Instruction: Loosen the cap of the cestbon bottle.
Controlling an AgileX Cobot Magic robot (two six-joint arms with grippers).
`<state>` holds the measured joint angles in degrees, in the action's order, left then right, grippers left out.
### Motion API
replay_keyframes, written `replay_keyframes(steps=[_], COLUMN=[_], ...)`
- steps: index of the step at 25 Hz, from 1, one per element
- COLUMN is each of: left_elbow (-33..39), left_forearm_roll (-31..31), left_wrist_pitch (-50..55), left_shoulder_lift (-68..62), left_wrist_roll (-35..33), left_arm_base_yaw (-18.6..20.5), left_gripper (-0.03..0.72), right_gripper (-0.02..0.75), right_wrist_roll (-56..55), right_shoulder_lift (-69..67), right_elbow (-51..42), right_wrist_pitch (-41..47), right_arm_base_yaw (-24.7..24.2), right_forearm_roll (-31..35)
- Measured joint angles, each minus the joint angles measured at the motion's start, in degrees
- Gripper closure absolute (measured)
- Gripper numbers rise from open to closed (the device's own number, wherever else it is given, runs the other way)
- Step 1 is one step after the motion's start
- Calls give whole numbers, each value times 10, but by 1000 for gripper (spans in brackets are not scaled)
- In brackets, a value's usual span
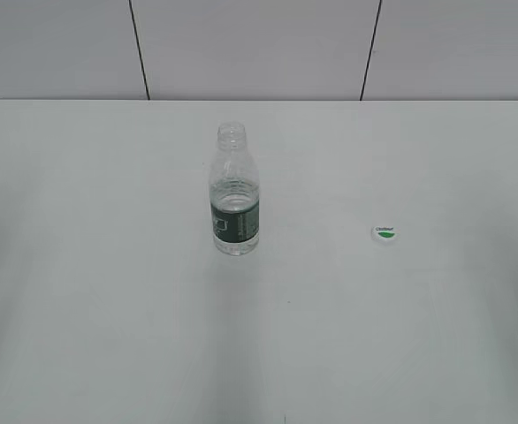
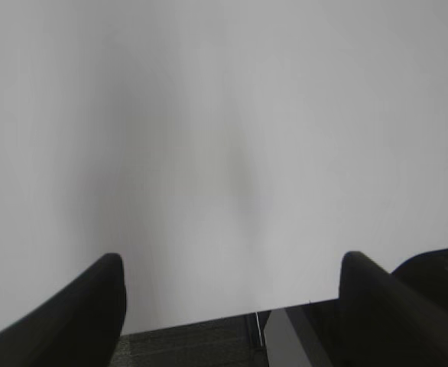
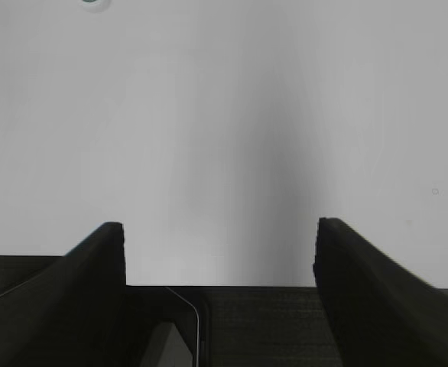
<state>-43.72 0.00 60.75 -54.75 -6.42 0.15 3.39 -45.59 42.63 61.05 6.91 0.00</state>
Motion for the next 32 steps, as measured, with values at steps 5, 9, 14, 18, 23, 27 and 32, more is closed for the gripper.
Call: replay_keyframes(steps=[5,9,14,18,23,27,32], left_elbow=[72,109,122,123,126,127,127], left_forearm_roll=[0,-4,-6,-9,-15,-16,-17], left_wrist_pitch=[9,11,-5,-7,-6,-6,-6], left_shoulder_lift=[106,180,263,324,404,469,532], left_wrist_roll=[0,1,2,2,2,2,2], left_arm_base_yaw=[0,0,0,0,0,0,0], left_gripper=[171,171,171,171,171,171,180], right_gripper=[148,148,148,148,148,148,148], right_wrist_roll=[-2,-3,-3,-3,-3,-3,-3], right_shoulder_lift=[68,105,132,157,190,223,284], right_elbow=[-65,-111,-131,-134,-134,-134,-134], right_wrist_pitch=[-4,-6,5,8,9,9,10], right_arm_base_yaw=[0,0,0,0,0,0,0], right_forearm_roll=[0,0,0,0,0,0,0])
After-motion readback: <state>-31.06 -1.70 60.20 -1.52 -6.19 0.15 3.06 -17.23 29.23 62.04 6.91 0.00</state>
